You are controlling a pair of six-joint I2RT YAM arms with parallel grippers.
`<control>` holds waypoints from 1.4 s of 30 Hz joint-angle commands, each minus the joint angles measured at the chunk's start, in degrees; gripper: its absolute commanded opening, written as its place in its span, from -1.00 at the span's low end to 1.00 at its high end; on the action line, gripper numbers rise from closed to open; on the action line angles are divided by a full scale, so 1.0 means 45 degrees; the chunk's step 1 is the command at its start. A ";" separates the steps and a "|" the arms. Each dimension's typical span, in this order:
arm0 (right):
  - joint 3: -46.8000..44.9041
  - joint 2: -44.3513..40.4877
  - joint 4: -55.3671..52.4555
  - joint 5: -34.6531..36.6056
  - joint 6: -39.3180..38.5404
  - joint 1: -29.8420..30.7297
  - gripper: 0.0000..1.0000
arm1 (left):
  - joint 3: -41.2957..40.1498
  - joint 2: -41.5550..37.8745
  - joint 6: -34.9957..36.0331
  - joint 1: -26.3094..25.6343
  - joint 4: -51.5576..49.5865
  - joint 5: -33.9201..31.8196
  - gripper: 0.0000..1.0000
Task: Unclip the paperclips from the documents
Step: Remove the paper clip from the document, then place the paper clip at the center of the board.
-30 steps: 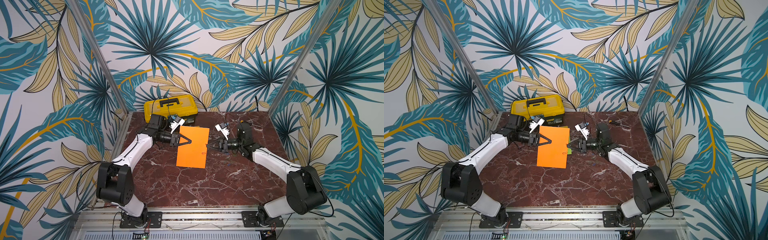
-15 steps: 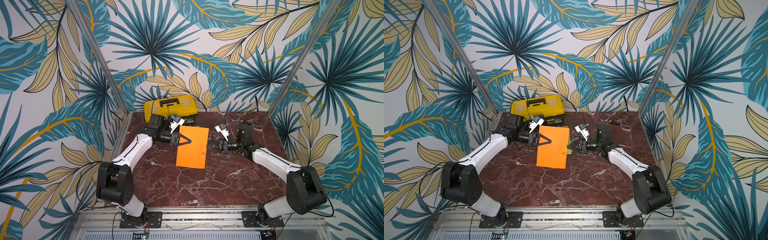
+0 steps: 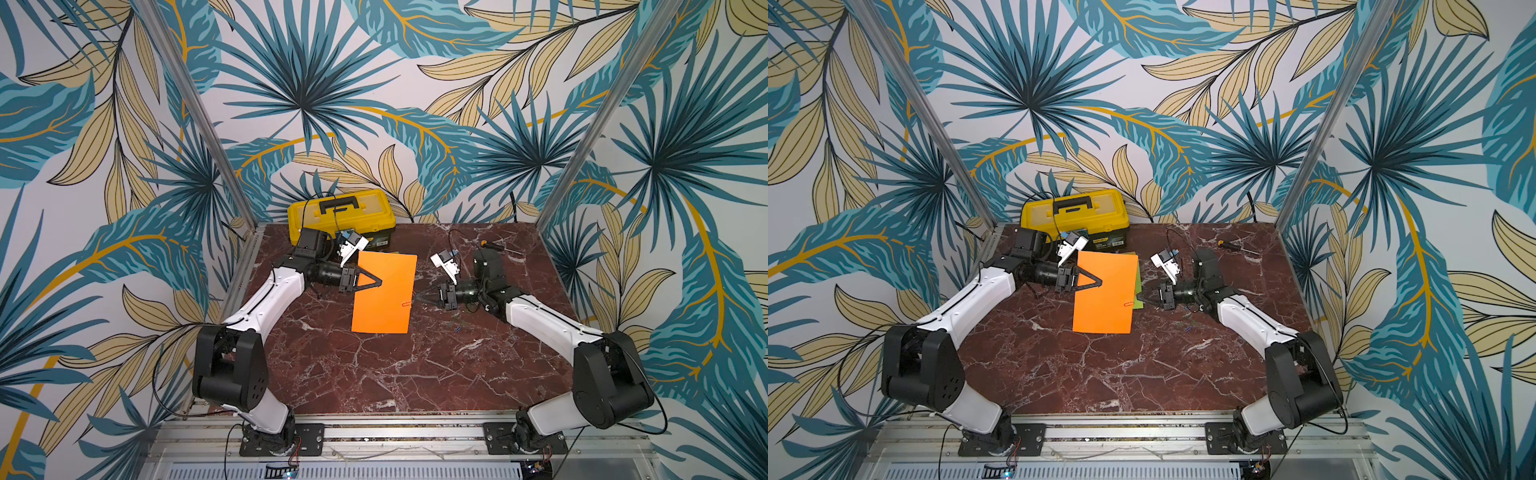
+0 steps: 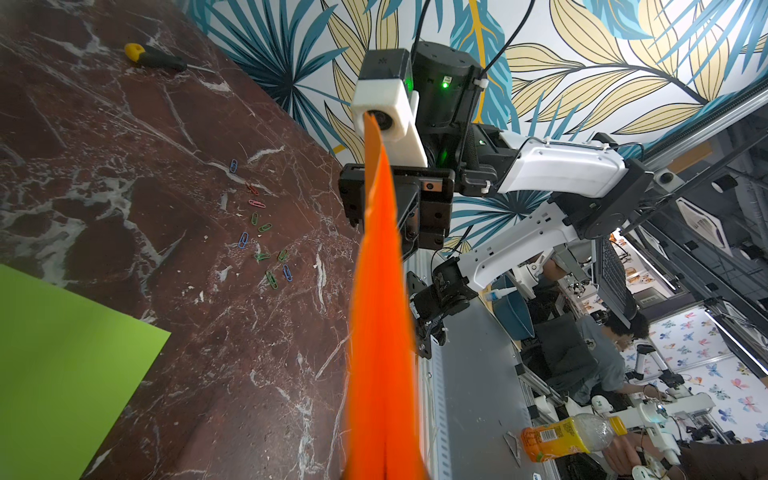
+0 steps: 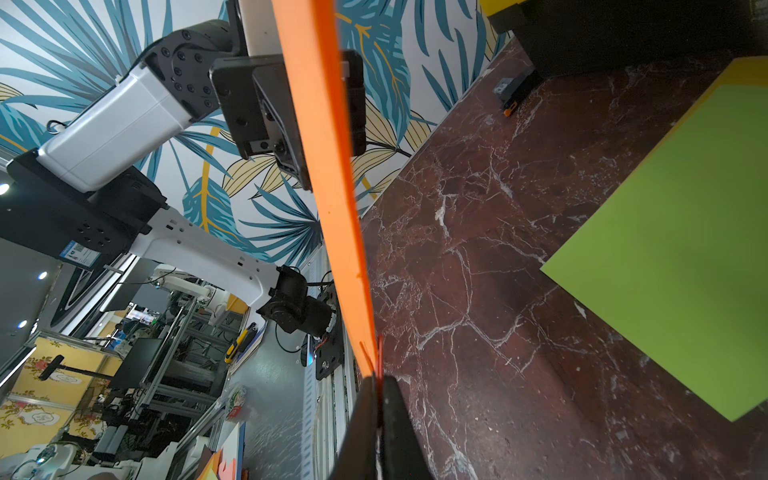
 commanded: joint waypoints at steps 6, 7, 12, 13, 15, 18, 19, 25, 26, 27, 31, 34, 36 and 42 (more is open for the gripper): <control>-0.0157 -0.0372 -0.2381 0.1812 -0.1119 -0.0424 -0.87 | -0.0191 -0.0432 0.0298 0.0143 0.0003 0.0010 -1.00; -0.0150 -0.0281 -0.2702 0.2133 -0.1129 -0.0515 -0.87 | -0.0203 -0.0438 0.0298 0.0140 0.0002 0.0000 -1.00; -0.0325 0.0004 -0.3778 0.4363 -0.0683 -0.0980 -0.89 | -0.0264 -0.0477 0.0298 0.0141 0.0002 -0.0010 -1.00; -0.0361 0.0133 -0.4218 0.4746 -0.0559 -0.1097 -0.89 | -0.0277 -0.0477 0.0298 0.0147 0.0003 -0.0027 -1.00; -0.0532 0.0439 -0.4500 0.5370 -0.0239 -0.1380 -0.90 | -0.0289 -0.0457 0.0318 0.0129 0.0003 -0.0009 -1.00; -0.0556 0.1022 -0.4729 0.5899 -0.0050 -0.1540 -0.90 | -0.0293 -0.0409 0.0337 0.0139 0.0003 -0.0002 -1.00; -0.0478 0.1246 -0.4794 0.5981 0.0009 -0.1545 -0.90 | -0.0298 -0.0399 0.0339 0.0127 0.0000 0.0010 -1.00; -0.0002 0.2335 -0.5030 0.6877 0.0419 -0.1545 -0.90 | -0.0315 -0.0390 0.0322 0.0128 0.0001 0.0010 -1.00; 0.0112 0.2488 -0.5210 0.7148 0.0435 -0.1545 -0.90 | -0.0340 -0.0398 0.0317 0.0117 0.0002 0.0010 -1.00; 0.0225 0.2624 -0.5383 0.7342 0.0447 -0.1545 -0.90 | -0.0380 -0.0398 0.0317 0.0108 0.0003 0.0010 -1.00; 0.0448 0.3029 -0.5704 0.7885 0.0529 -0.1580 -0.90 | -0.0391 -0.0379 0.0332 0.0088 0.0003 -0.0029 -1.00; 0.0531 0.3208 -0.5772 0.8083 0.0644 -0.1584 -0.90 | -0.0372 -0.0379 0.0319 0.0069 -0.0008 -0.0056 -1.00; 0.0659 0.3377 -0.5941 0.8268 0.0683 -0.1585 -0.90 | -0.0383 -0.0379 0.0318 0.0073 0.0002 -0.0053 -1.00; 0.0904 0.3556 -0.6433 0.8564 0.0524 -0.1584 -0.83 | -0.0388 -0.0415 0.0315 0.0068 0.0003 -0.0122 -1.00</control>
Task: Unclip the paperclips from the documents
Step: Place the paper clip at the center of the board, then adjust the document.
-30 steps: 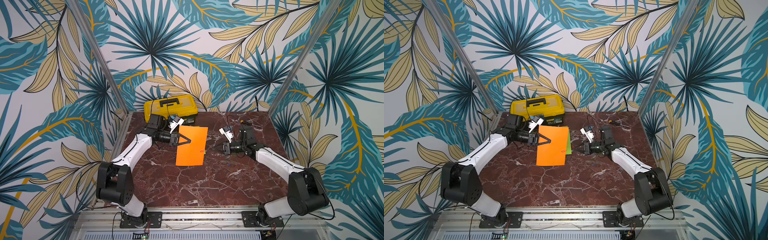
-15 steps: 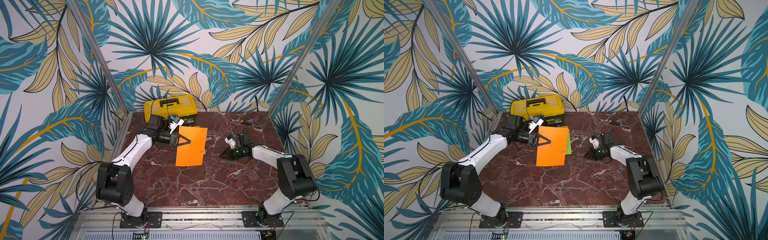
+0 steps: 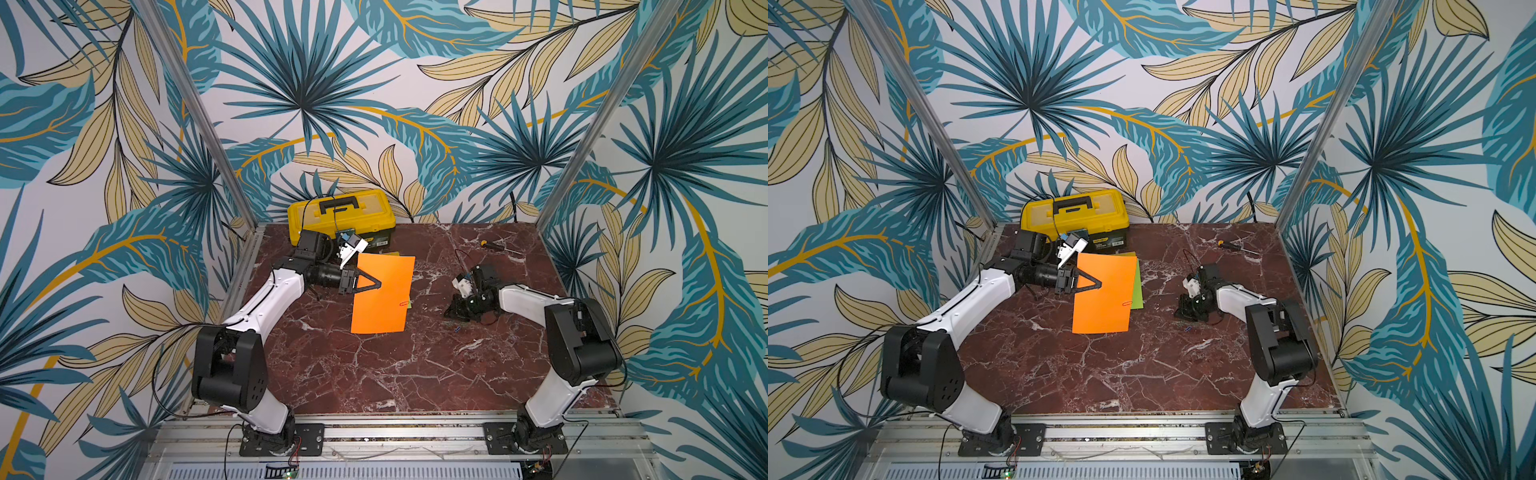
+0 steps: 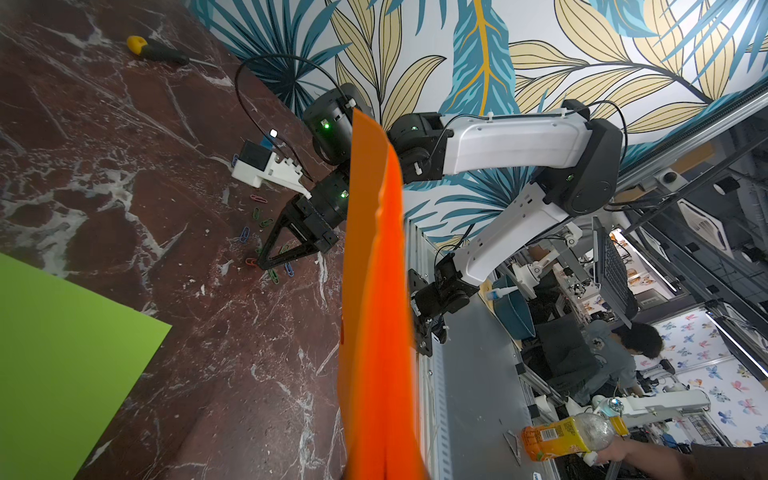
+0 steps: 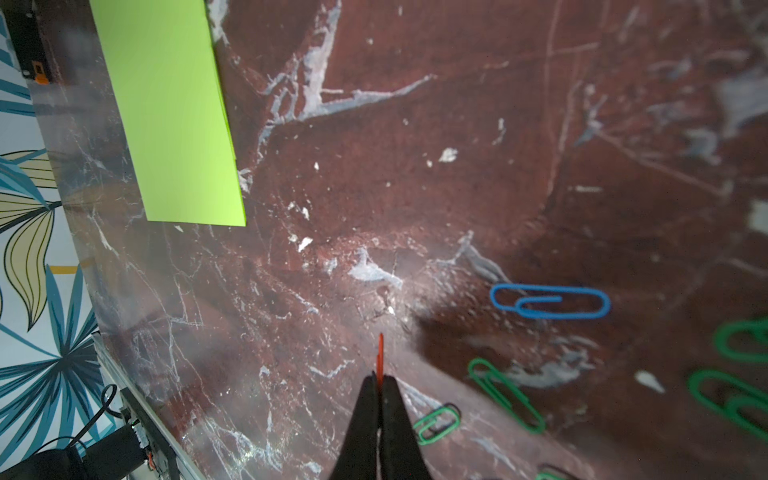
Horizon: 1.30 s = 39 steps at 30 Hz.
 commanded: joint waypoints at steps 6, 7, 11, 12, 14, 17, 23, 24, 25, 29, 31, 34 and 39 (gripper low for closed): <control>0.0430 0.0180 -0.1419 0.0845 -0.0375 -0.0030 -0.75 | -0.0109 -0.0329 0.0216 0.0051 -0.0007 -0.0074 -1.00; 0.0455 0.0162 -0.1524 0.0917 -0.0393 -0.0030 -0.72 | -0.0109 -0.0331 0.0210 0.0049 -0.0007 -0.0073 -1.00; 0.0494 -0.0041 -0.1711 0.1151 -0.0505 -0.0030 -0.56 | -0.0090 -0.0347 0.0201 0.0048 -0.0007 -0.0080 -1.00; 0.0485 -0.0087 -0.1751 0.1196 -0.0528 -0.0030 -0.55 | -0.0090 -0.0350 0.0206 0.0048 -0.0007 -0.0092 -1.00; 0.0556 -0.0180 -0.1883 0.1275 -0.0593 -0.0030 -0.53 | -0.0106 -0.0350 0.0201 0.0049 -0.0007 -0.0093 -1.00; 0.0596 -0.0388 -0.1951 0.1125 -0.0729 -0.0030 -0.51 | -0.0090 -0.0366 0.0181 0.0059 -0.0007 -0.0117 -1.00; 0.0333 -0.1602 -0.1083 -0.0564 -0.1688 0.0169 -0.46 | -0.0028 -0.0321 0.0123 0.0031 -0.0007 -0.0064 -1.00; 0.0155 -0.1958 -0.0633 -0.1087 -0.1859 0.0235 -0.44 | -0.0007 -0.0313 0.0108 0.0030 -0.0007 -0.0044 -1.00; -0.0113 -0.2448 -0.0019 -0.1857 -0.1986 0.0310 -0.40 | 0.0027 -0.0296 0.0086 0.0015 -0.0009 -0.0019 -1.00; -0.1293 -0.4200 0.3811 -0.5115 -0.1068 0.0380 -0.21 | 0.0209 -0.0215 -0.0031 -0.0085 -0.0006 0.0081 -1.00; -0.1582 -0.4748 0.5225 -0.6018 -0.0541 0.0528 -0.04 | 0.0307 -0.0158 -0.0101 -0.0180 -0.0007 0.0141 -1.00; -0.1491 -0.5088 0.5996 -0.6694 -0.0349 0.0908 0.16 | 0.0474 -0.0047 -0.0182 -0.0399 -0.0007 0.0198 -1.00; -0.1089 -0.4664 0.6323 -0.6759 -0.0211 0.1458 0.25 | 0.0816 0.0117 -0.0272 -0.0779 -0.0007 0.0118 -1.00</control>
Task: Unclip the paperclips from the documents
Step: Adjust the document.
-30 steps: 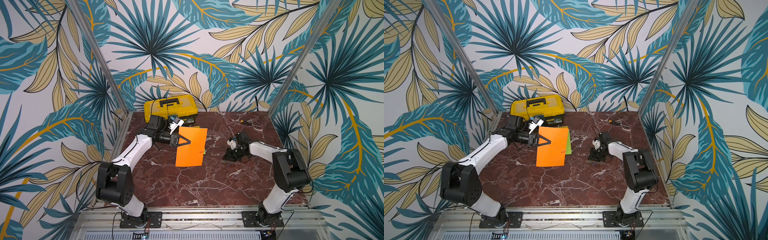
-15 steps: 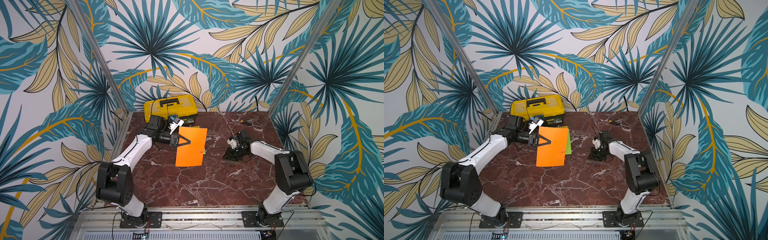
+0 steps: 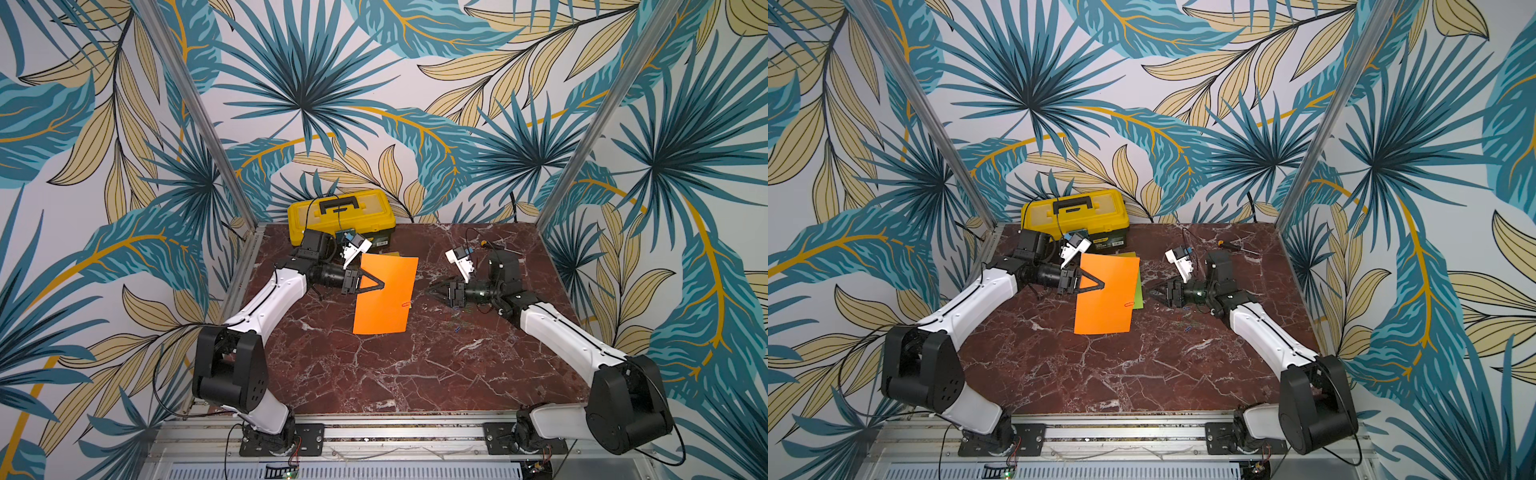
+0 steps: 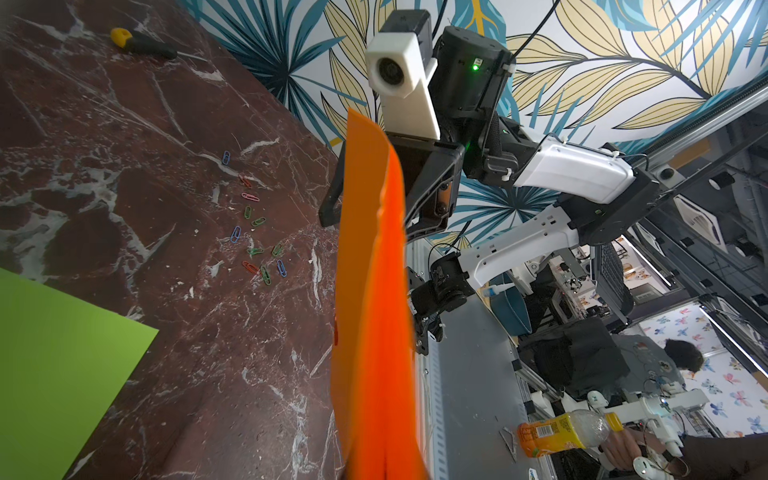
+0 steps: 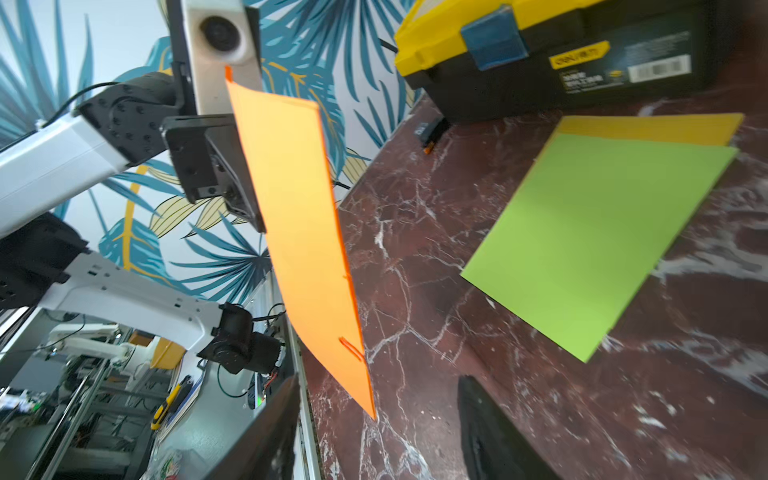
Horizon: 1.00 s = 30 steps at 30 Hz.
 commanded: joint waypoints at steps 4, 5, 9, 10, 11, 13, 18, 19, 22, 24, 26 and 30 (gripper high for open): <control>0.0136 0.0782 0.1978 -0.0779 0.0818 0.0530 0.25 | 0.0777 0.0266 -0.0121 -0.0469 -0.0002 0.0178 -1.00; 0.0146 0.0872 0.2206 -0.0838 0.0911 0.0594 0.25 | 0.0816 0.0304 -0.0138 -0.0498 0.0003 0.0164 -1.00; 0.0112 0.1056 0.3269 -0.1050 0.1458 0.0768 0.25 | 0.0934 0.0416 -0.0168 -0.0631 0.0008 0.0146 -1.00; 0.0107 0.1104 0.3568 -0.1114 0.1646 0.0815 0.24 | 0.0946 0.0455 -0.0171 -0.0638 -0.0002 0.0146 -1.00; 0.0088 0.1193 0.3870 -0.1218 0.1824 0.0846 0.21 | 0.0953 0.0489 -0.0199 -0.0657 -0.0002 0.0146 -1.00; 0.0073 0.1298 0.4581 -0.1436 0.2367 0.0882 0.09 | 0.0990 0.0573 -0.0194 -0.0672 0.0000 0.0107 -1.00; 0.0004 0.1497 0.5829 -0.1703 0.3341 0.0934 -0.27 | 0.1035 0.0674 -0.0187 -0.0699 -0.0002 -0.0039 -1.00; 0.0009 0.1525 0.5847 -0.1723 0.3373 0.0953 -0.35 | 0.1026 0.0677 -0.0198 -0.0698 -0.0002 -0.0073 -1.00; -0.0008 0.1568 0.5866 -0.1727 0.3394 0.0971 -0.57 | 0.1005 0.0661 -0.0182 -0.0693 -0.0002 -0.0124 -1.00; -0.0028 0.1570 0.5856 -0.1686 0.3413 0.0970 -0.75 | 0.0952 0.0626 -0.0201 -0.0705 -0.0002 -0.0147 -1.00; -0.0026 0.1572 0.5807 -0.1639 0.3427 0.0961 -0.85 | 0.0932 0.0588 -0.0193 -0.0699 -0.0002 -0.0199 -1.00; -0.0030 0.1526 0.5800 -0.1458 0.3452 0.0958 -1.00 | 0.0920 0.0561 -0.0231 -0.0708 -0.0002 -0.0283 -1.00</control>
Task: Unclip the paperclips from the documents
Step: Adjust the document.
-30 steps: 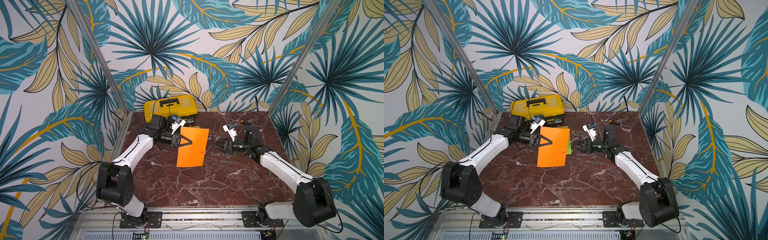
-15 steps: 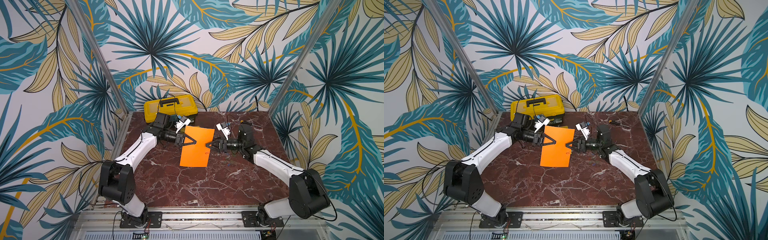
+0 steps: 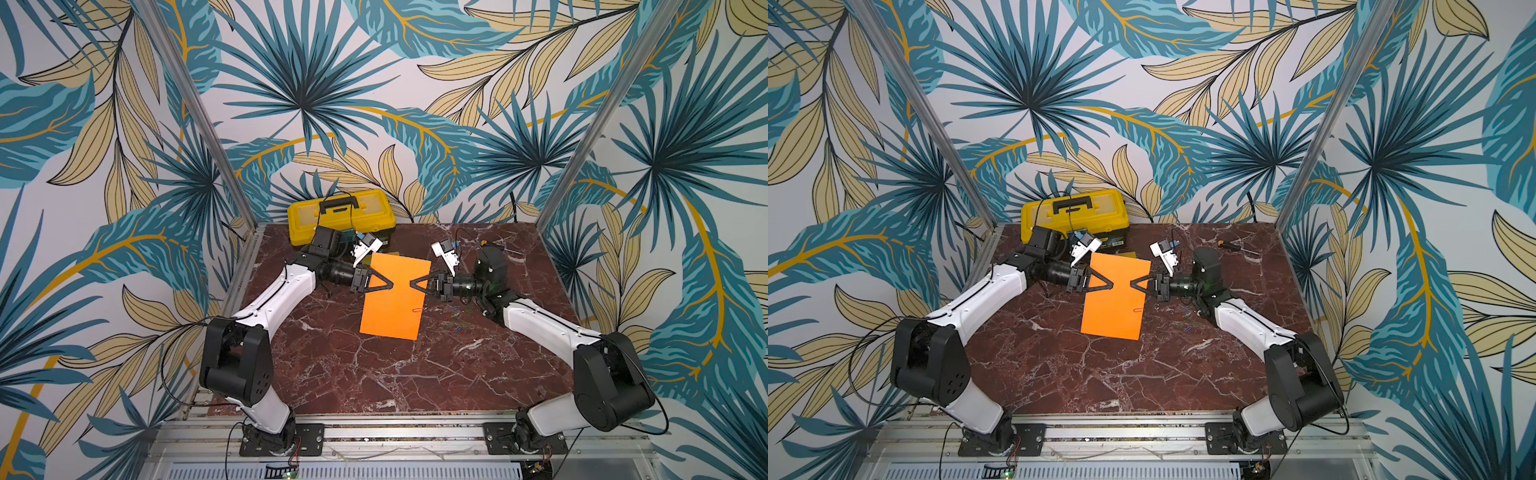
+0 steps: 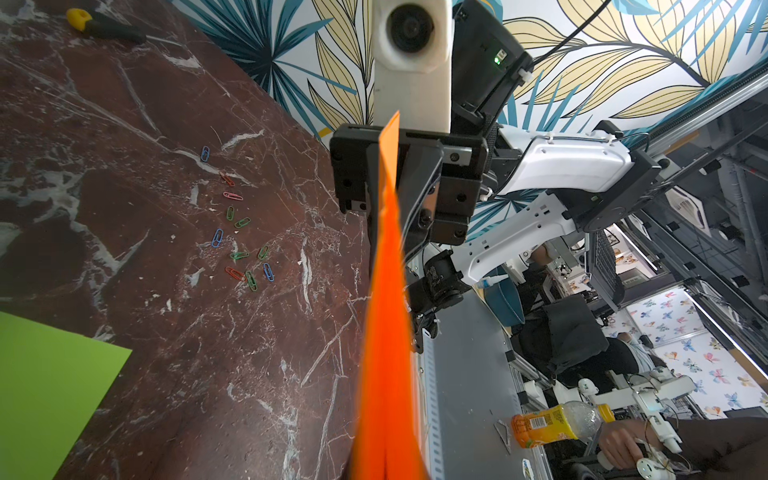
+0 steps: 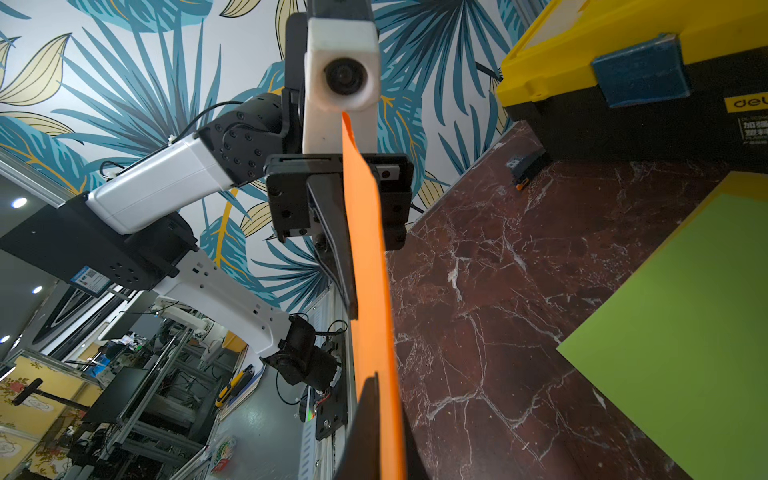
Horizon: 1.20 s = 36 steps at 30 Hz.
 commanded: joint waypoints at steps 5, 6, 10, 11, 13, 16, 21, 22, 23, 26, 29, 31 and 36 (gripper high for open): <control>-0.0079 -0.0125 0.0307 0.0373 -0.0011 0.0017 -1.00 | 0.0266 -0.0161 -0.0075 -0.0055 -0.0017 -0.0223 -0.85; -0.0069 -0.0144 0.0310 0.0441 -0.0012 0.0008 -1.00 | 0.0225 -0.0190 -0.0073 -0.0038 -0.0007 -0.0240 -0.79; -0.0107 -0.0148 0.0782 0.0607 0.0313 -0.0102 -1.00 | 0.0048 -0.0325 -0.0066 0.0007 -0.0007 -0.0304 -0.63; -0.0098 -0.0151 0.0893 0.0628 0.0396 -0.0147 -1.00 | -0.0019 -0.0365 -0.0075 0.0020 -0.0007 -0.0311 -0.58; -0.0088 -0.0170 0.1054 0.0669 0.0512 -0.0246 -1.00 | -0.0100 -0.0444 -0.0074 0.0082 -0.0007 -0.0302 -0.51; -0.0089 -0.0214 0.1378 0.0676 0.0783 -0.0364 -1.00 | -0.0243 -0.0561 -0.0065 0.0183 -0.0007 -0.0299 -0.38; -0.0088 -0.0271 0.1684 0.0685 0.1048 -0.0433 -1.00 | -0.0380 -0.0722 -0.0227 0.0417 0.0255 -0.0338 -0.25; -0.0107 -0.0268 0.1818 0.0669 0.1159 -0.0443 -1.00 | -0.0401 -0.0722 -0.0278 0.0454 0.0299 -0.0341 -0.23; -0.0123 -0.0274 0.1964 0.0669 0.1281 -0.0441 -1.00 | -0.0371 -0.0722 -0.0324 0.0457 0.0324 -0.0321 -0.22; -0.0146 -0.0298 0.2335 0.0689 0.1555 -0.0467 -1.00 | -0.0383 -0.0666 -0.0368 0.0488 0.0413 -0.0310 -0.21; -0.0128 -0.0385 0.2637 0.0743 0.1763 -0.0492 -1.00 | -0.0417 -0.0549 -0.0423 0.0508 0.0465 -0.0246 -0.20; -0.0089 -0.0390 0.2697 0.0704 0.1827 -0.0513 -1.00 | -0.0404 -0.0489 -0.0436 0.0497 0.0462 -0.0184 -0.20; -0.0049 -0.0361 0.2687 0.0614 0.1842 -0.0517 -1.00 | -0.0419 -0.0527 -0.0461 0.0492 0.0481 -0.0175 -0.42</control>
